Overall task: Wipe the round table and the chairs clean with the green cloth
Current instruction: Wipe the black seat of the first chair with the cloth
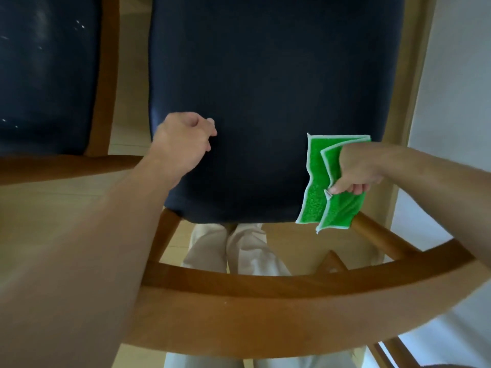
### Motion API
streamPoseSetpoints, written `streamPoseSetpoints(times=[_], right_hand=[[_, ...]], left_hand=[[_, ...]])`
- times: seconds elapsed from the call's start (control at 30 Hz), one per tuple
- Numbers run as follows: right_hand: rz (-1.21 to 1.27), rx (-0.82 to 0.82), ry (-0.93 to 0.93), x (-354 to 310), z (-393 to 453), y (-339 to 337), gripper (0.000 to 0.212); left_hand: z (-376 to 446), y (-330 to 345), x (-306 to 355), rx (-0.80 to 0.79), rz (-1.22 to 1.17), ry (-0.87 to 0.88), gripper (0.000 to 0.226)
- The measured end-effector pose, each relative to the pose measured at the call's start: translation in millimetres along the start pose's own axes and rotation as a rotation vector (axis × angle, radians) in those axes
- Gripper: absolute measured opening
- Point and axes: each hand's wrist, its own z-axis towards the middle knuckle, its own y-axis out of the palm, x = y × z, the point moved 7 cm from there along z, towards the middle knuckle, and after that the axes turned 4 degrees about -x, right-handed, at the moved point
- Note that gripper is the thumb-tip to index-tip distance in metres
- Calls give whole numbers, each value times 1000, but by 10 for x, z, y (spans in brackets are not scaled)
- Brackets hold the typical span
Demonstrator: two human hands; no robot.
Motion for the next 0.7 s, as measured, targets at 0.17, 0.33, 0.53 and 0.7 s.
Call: streamPoseSetpoints(times=[0.17, 0.33, 0.53, 0.7], right_hand=[[65, -6, -94, -553, 3, 336, 41], [21, 89, -310, -1550, -37, 437, 35], [94, 137, -456, -2614, 220, 460, 31], [0, 149, -376, -1912, 98, 485, 33]], left_hand=[[5, 88, 77, -37, 24, 26, 29], [24, 139, 32, -50, 65, 36, 30], [55, 38, -35, 44, 95, 49, 21], [-9, 35, -62, 55, 158, 18, 27]])
